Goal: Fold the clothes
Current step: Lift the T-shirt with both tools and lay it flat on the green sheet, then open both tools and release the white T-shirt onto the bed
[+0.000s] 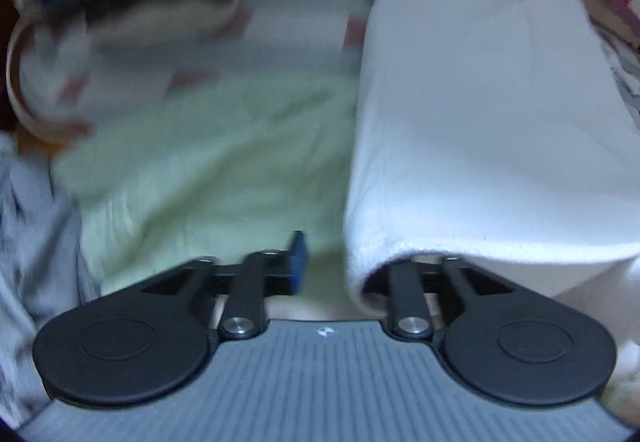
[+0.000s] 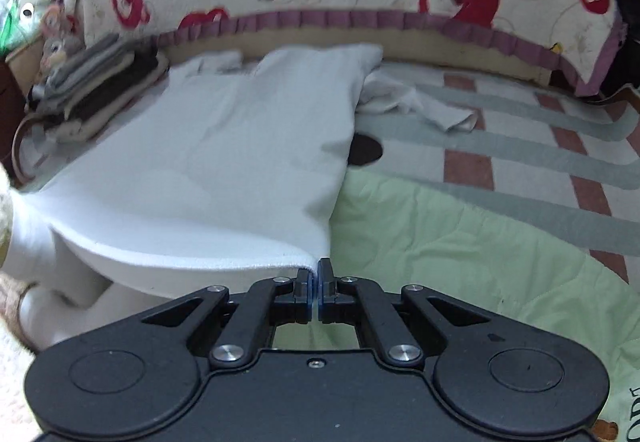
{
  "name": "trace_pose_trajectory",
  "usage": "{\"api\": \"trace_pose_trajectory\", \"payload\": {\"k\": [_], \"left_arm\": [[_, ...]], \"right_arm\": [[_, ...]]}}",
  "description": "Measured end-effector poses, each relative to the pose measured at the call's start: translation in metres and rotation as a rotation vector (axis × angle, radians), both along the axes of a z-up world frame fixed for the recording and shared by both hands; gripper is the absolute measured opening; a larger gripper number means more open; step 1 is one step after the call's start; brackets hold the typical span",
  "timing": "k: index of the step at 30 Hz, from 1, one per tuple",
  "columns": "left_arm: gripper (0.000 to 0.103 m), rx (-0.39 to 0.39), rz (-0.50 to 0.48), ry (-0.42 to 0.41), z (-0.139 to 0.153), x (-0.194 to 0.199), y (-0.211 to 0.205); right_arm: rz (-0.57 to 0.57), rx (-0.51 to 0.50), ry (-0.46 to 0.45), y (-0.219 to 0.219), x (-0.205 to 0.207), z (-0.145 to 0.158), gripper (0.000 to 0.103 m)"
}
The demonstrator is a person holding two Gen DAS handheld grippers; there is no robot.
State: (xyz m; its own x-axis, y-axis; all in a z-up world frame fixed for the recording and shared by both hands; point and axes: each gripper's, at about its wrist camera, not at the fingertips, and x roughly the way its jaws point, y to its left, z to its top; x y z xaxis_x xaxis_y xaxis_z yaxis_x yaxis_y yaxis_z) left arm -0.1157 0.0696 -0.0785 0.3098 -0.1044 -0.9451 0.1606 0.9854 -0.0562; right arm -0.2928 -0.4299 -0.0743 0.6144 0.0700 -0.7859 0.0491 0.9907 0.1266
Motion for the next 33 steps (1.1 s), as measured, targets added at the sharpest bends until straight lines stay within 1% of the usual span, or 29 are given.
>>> {"api": "trace_pose_trajectory", "payload": {"k": [1, 2, 3, 4, 5, 6, 7, 9, 10, 11, 12, 16, 19, 21, 23, 26, 28, 29, 31, 33], "left_arm": [[0.04, -0.039, 0.006, 0.035, 0.002, -0.003, 0.004], [0.042, -0.076, 0.009, 0.05, 0.006, -0.007, 0.008], [0.042, -0.1, 0.01, 0.055, 0.011, -0.01, 0.012], [0.043, -0.115, 0.011, 0.058, 0.019, -0.012, 0.016], [0.044, -0.126, 0.015, 0.055, 0.027, -0.014, 0.021], [0.046, -0.14, 0.023, 0.04, 0.038, -0.015, 0.026], [0.047, -0.158, 0.028, 0.009, 0.048, -0.014, 0.029], [0.049, -0.194, 0.036, -0.064, 0.069, -0.009, 0.037], [0.051, -0.211, 0.039, -0.102, 0.077, -0.006, 0.037], [0.052, -0.229, 0.042, -0.14, 0.083, -0.003, 0.036], [0.052, -0.24, 0.042, -0.182, 0.088, 0.002, 0.032], [0.053, -0.194, -0.023, -0.326, 0.083, 0.044, -0.015], [0.053, -0.124, -0.103, -0.403, 0.071, 0.091, -0.069], [0.053, -0.096, -0.167, -0.448, 0.065, 0.123, -0.105], [0.053, -0.12, -0.213, -0.486, 0.06, 0.15, -0.145], [0.053, -0.182, -0.24, -0.496, 0.045, 0.173, -0.208], [0.053, -0.218, -0.269, -0.496, 0.031, 0.183, -0.243], [0.053, -0.233, -0.284, -0.499, 0.022, 0.188, -0.259], [0.053, -0.249, -0.306, -0.48, 0.003, 0.196, -0.289], [0.053, -0.269, -0.316, -0.433, -0.017, 0.203, -0.319]], "right_arm": [[0.004, -0.008, 0.039, 0.002, 0.001, 0.002, 0.009], [0.009, -0.015, 0.078, 0.003, 0.001, 0.004, 0.012], [0.011, -0.005, 0.06, 0.003, 0.002, 0.01, 0.02], [0.013, 0.011, 0.025, 0.001, 0.003, 0.018, 0.026], [0.015, 0.026, -0.01, 0.0, 0.005, 0.026, 0.034], [0.017, 0.042, -0.045, -0.001, 0.006, 0.033, 0.038], [0.019, 0.058, -0.08, -0.003, 0.007, 0.041, 0.04], [0.023, 0.089, -0.151, -0.006, 0.009, 0.057, 0.049], [0.024, 0.105, -0.186, -0.007, 0.01, 0.065, 0.05], [0.025, 0.086, -0.221, -0.008, 0.016, 0.067, 0.05], [0.019, 0.046, -0.246, -0.008, 0.027, 0.064, 0.05], [0.019, -0.031, -0.227, -0.023, 0.097, 0.051, 0.05], [0.02, -0.083, -0.207, -0.035, 0.151, 0.041, 0.05], [0.021, -0.118, -0.194, -0.043, 0.187, 0.034, 0.05], [0.022, -0.153, -0.181, -0.05, 0.223, 0.027, 0.05], [0.023, -0.205, -0.161, -0.062, 0.277, 0.017, 0.051], [0.047, -0.303, -0.11, -0.072, 0.298, -0.001, 0.05], [0.061, -0.325, -0.087, -0.078, 0.305, -0.011, 0.05], [0.093, -0.289, -0.066, -0.091, 0.313, -0.027, 0.05], [0.127, -0.241, -0.055, -0.098, 0.319, -0.04, 0.05]]}}
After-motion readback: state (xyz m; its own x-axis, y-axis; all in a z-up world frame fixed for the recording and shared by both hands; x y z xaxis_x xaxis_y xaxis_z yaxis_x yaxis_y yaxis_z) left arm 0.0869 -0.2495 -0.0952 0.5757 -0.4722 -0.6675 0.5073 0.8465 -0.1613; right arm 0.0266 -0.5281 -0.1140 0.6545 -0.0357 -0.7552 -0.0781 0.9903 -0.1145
